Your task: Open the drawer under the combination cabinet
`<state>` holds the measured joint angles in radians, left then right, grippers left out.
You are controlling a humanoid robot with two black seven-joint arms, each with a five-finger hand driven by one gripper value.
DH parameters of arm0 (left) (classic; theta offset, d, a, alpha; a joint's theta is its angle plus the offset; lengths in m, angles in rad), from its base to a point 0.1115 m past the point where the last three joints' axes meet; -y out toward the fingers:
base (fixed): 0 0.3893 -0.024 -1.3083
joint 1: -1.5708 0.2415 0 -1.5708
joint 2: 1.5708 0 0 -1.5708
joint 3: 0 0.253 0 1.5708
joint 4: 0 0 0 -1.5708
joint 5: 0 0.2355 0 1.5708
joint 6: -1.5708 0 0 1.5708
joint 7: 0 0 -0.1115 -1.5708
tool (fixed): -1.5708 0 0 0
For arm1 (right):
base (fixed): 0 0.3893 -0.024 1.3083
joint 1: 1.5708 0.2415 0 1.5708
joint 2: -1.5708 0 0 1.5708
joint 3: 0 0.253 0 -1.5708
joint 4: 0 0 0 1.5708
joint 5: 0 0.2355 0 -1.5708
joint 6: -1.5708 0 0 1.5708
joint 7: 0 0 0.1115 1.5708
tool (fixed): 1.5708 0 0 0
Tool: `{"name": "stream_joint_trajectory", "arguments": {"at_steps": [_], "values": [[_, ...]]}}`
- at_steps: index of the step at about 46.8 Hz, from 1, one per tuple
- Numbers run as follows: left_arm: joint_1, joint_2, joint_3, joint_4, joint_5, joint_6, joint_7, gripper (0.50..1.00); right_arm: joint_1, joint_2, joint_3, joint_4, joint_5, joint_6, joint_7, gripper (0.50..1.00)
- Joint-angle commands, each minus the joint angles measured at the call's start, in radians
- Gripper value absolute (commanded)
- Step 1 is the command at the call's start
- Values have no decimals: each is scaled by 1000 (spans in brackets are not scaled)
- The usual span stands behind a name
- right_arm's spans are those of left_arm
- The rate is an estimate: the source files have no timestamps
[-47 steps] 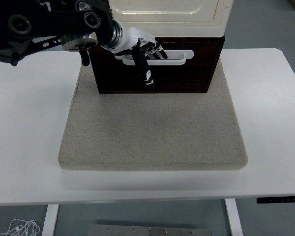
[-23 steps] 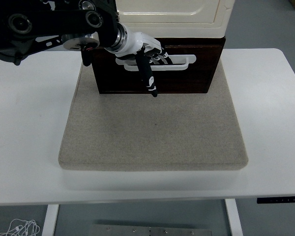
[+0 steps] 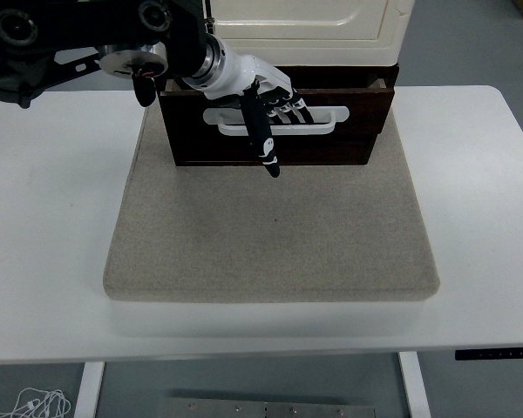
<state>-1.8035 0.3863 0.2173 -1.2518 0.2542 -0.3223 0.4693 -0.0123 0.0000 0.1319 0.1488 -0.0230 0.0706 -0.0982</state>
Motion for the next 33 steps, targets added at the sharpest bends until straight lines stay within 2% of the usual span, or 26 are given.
{"name": "stream_joint_trajectory", "arguments": {"at_steps": [1, 33], "values": [[0, 2, -7, 0, 0, -18, 0, 1000, 0, 0, 0, 0, 0, 0, 0, 928], [3, 23, -70, -3, -1, -139, 0, 1000, 0, 0, 0, 0, 0, 0, 0, 926]]}}
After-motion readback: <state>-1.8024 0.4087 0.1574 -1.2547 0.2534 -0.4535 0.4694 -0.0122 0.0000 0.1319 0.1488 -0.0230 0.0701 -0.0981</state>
